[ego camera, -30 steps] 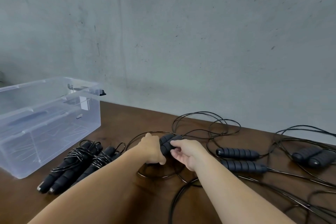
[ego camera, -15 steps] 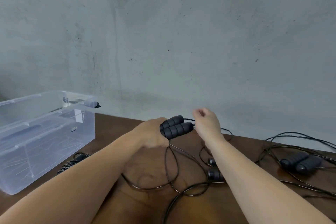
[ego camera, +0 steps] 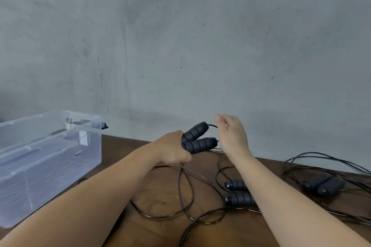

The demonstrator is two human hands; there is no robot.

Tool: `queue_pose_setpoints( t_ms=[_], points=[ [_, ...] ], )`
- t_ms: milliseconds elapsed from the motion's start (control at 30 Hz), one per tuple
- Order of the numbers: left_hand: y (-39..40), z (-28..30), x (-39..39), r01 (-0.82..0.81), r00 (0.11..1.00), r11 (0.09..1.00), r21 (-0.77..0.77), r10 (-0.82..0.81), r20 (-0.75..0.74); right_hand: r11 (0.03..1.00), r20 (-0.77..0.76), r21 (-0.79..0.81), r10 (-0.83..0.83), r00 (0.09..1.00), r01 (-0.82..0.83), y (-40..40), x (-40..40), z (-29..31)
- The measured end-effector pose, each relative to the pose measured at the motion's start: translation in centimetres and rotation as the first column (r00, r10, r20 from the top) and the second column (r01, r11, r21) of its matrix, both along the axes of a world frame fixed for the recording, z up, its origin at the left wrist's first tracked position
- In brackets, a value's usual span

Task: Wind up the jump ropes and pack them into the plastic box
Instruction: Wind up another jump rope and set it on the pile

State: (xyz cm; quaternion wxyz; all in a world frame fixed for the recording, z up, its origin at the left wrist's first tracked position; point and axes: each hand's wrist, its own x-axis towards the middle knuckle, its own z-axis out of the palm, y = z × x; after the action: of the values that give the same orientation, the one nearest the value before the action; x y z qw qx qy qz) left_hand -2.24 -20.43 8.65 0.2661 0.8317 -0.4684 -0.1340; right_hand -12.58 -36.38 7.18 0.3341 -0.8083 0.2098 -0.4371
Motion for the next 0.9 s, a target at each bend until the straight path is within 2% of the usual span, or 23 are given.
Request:
queue_pose_setpoints(
  t_ms=[67,167,233,333,400,533,567,633,700,733,800,900],
  points=[
    [0.3,-0.3,0.5,-0.022,0.998,0.999,-0.039,0.019,-0.053,0.998,-0.013,-0.054,0.032,0.999,-0.033,-0.4,-0.9,0.0],
    [0.3,-0.8,1.2,-0.068,0.991,0.996,-0.050,0.062,-0.118,0.949,-0.176,-0.289,0.074,0.982,-0.123,-0.4,-2.2,-0.9],
    [0.1,-0.9,0.9,-0.067,0.987,0.996,-0.063,0.057,-0.153,0.855,-0.279,-0.487,0.041,0.959,-0.178,-0.6,-2.5,-1.7],
    [-0.3,-0.7,0.4,-0.018,0.977,0.999,-0.039,0.010,-0.212,0.685,-0.234,-0.717,-0.061,0.970,-0.130,-1.2,-2.4,-2.1],
    [-0.5,-0.5,0.4,-0.003,0.985,1.000,0.003,0.004,-0.172,0.630,-0.193,-0.770,-0.080,0.978,-0.100,-1.3,-2.1,-1.8],
    [-0.7,0.0,0.2,0.018,0.998,0.998,0.063,-0.014,-0.057,0.604,-0.164,-0.793,-0.080,0.983,-0.083,-1.5,-2.1,-1.3],
    [-0.7,0.1,0.2,0.024,0.999,0.998,0.054,-0.022,-0.039,0.641,-0.166,-0.763,-0.075,0.983,-0.080,-1.5,-2.2,-1.1],
    [-0.5,0.2,0.3,0.054,0.998,0.998,0.021,-0.053,-0.045,0.778,-0.192,-0.622,-0.042,0.981,-0.088,-1.4,-2.2,-0.8],
    [-0.3,0.6,0.6,0.096,0.989,0.995,-0.034,-0.099,-0.111,0.929,-0.232,-0.354,0.026,0.972,-0.109,-1.4,-2.1,-0.3],
    [-0.2,1.0,0.7,0.112,0.981,0.991,-0.068,-0.121,-0.154,0.971,-0.239,-0.208,0.071,0.968,-0.123,-1.5,-2.0,-0.1],
    [-0.1,1.5,0.9,0.135,0.948,0.980,-0.145,-0.171,-0.269,0.992,-0.196,-0.005,0.126,0.972,-0.130,-1.6,-1.6,-0.2],
    [-0.5,1.8,0.5,0.105,0.885,0.953,-0.285,-0.221,-0.410,0.987,-0.064,0.147,0.077,0.995,-0.067,-0.5,-0.5,-1.0]
  ],
)
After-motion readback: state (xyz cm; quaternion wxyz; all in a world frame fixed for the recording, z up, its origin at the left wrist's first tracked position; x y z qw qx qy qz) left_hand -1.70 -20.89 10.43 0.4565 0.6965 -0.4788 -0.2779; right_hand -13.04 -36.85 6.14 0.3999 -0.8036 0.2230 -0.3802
